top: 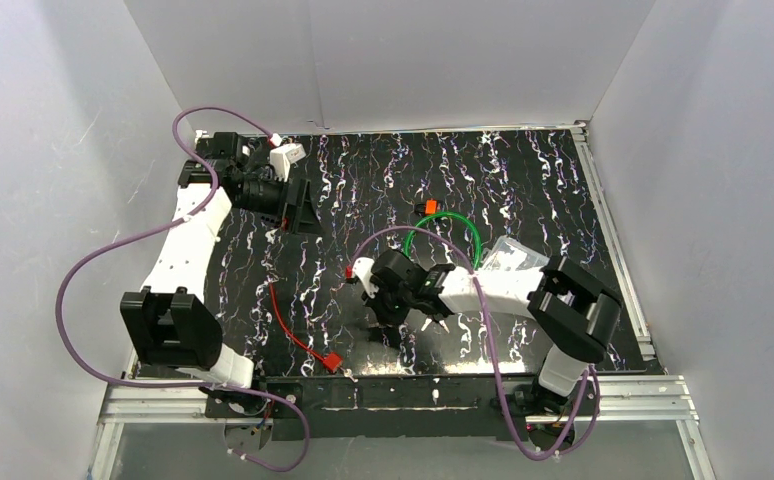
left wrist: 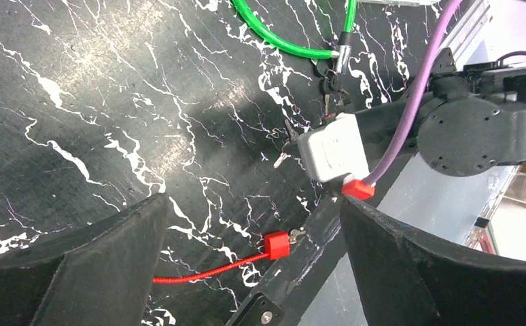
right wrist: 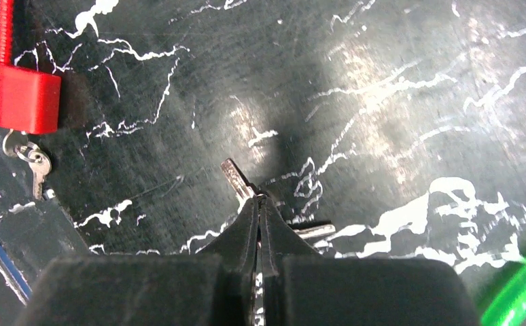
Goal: Unlock with the key
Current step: Pick up the key from the center of the board.
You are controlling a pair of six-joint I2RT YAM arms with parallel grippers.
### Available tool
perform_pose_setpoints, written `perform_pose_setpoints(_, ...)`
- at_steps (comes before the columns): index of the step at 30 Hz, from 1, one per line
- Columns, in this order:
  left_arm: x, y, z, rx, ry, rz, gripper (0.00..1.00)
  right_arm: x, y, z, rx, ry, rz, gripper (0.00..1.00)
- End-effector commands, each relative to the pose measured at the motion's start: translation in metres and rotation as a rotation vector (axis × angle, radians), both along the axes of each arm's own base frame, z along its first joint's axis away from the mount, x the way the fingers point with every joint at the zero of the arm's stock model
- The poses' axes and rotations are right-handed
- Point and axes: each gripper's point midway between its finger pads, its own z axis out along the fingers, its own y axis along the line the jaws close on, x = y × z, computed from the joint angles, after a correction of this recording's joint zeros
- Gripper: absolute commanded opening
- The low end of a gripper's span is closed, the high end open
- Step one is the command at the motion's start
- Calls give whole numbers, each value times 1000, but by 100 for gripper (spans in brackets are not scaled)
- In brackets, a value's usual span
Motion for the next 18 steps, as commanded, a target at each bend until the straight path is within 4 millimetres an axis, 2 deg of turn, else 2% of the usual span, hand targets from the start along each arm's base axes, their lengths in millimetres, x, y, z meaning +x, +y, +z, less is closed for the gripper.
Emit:
perform_pose_setpoints(1, -12, -1, 12, -28, -68, -49, 95, 6, 3, 41, 103, -66, -38, 1)
perform_pose_setpoints(5, -17, -4, 16, -46, -88, -83, 95, 6, 2, 72, 176, -96, -57, 1)
perform_pose_setpoints(9, -33, -13, 22, -119, -136, -155, 94, 5, -1, 103, 252, -121, -81, 1)
perform_pose_setpoints(13, -61, -26, 26, -203, -295, -302, 95, 1, -3, 143, 355, -136, -102, 1)
perform_pose_setpoints(18, -107, -49, 37, -347, -302, -483, 98, 0, -4, 205, 509, -176, -122, 1)
